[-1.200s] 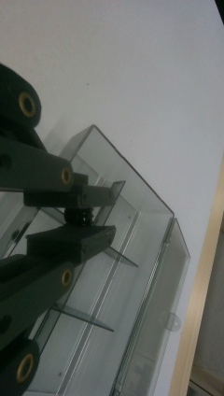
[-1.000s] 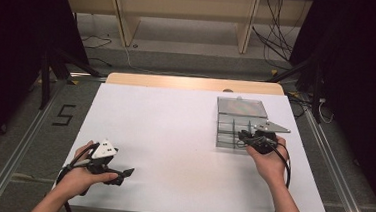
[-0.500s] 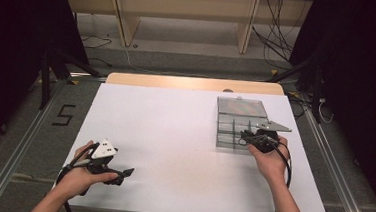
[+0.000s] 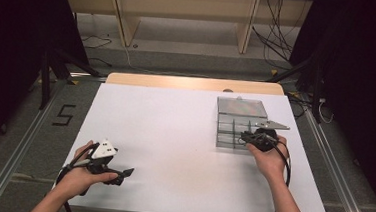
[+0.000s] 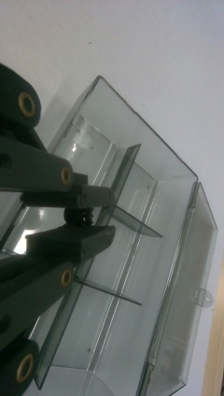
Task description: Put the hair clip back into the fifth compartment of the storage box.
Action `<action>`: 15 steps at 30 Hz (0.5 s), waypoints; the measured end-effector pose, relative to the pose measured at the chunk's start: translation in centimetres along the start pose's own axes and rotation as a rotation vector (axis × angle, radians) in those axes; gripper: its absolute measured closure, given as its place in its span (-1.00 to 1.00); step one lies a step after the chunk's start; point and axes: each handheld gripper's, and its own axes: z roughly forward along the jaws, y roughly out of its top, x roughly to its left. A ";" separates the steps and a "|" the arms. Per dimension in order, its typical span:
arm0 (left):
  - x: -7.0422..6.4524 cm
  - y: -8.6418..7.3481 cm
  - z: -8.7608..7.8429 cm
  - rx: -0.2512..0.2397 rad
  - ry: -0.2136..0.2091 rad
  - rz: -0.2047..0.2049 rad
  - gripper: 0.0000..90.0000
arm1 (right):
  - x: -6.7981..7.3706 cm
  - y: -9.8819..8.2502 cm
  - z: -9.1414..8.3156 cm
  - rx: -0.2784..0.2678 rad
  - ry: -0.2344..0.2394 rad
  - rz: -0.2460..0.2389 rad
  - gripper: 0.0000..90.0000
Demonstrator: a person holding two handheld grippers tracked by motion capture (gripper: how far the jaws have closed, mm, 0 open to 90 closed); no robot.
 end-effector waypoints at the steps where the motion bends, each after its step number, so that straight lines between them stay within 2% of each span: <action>1: 0.0 0.0 0.0 0.001 0.000 0.001 -0.80 | 0.0 0.0 0.1 0.006 0.000 0.004 0.78; 15: 0.0 0.0 0.1 0.002 -0.001 0.004 -0.80 | -0.2 0.0 1.1 0.081 -0.002 0.010 0.78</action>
